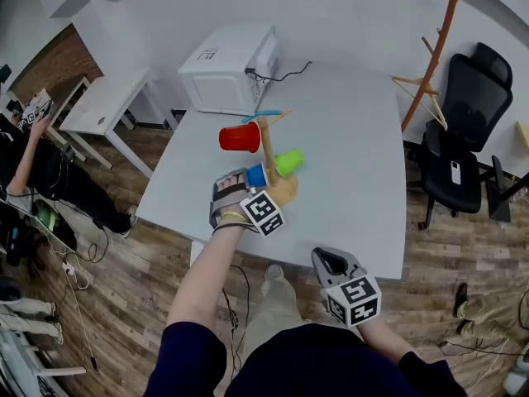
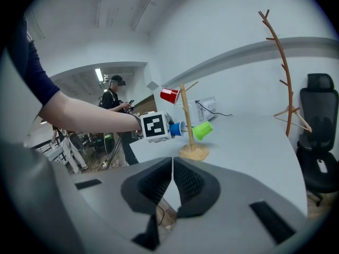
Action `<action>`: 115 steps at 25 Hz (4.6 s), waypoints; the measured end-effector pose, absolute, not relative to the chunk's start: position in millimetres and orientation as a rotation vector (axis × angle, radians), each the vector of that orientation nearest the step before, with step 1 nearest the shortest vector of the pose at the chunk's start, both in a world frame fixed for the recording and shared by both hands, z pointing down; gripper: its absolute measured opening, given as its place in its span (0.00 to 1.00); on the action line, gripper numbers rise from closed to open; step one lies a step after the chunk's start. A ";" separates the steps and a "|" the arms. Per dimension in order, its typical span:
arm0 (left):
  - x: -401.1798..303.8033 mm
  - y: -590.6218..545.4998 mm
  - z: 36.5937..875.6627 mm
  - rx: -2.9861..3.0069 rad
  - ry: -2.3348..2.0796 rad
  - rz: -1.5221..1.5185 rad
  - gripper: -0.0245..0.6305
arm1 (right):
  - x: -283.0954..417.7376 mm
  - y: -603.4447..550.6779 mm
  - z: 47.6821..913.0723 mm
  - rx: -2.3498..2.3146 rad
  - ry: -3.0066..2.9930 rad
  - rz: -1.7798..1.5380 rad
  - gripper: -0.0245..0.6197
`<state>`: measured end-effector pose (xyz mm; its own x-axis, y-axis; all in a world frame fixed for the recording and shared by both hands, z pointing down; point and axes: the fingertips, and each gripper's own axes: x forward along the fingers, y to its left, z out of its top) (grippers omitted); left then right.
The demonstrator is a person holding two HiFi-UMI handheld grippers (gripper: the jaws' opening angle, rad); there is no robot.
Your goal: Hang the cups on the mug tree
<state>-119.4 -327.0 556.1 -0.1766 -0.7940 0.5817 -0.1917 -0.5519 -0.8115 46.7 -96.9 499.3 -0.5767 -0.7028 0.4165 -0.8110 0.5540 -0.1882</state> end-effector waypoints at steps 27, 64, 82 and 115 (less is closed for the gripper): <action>-111.3 -323.1 552.6 -1.686 1.127 -1.740 0.48 | 48.0 -92.9 495.0 1.254 -2.515 0.515 0.09; -70.7 -156.5 503.0 -2.138 1.551 -1.232 0.07 | 66.9 -9.4 480.8 1.161 -2.578 0.419 0.09; -67.3 -45.1 486.8 -2.456 1.970 -0.709 0.07 | 64.7 4.9 479.1 1.130 -2.635 0.455 0.09; -72.5 26.3 486.8 -2.549 2.179 -0.503 0.07 | 45.0 16.9 479.8 0.994 -2.662 0.414 0.09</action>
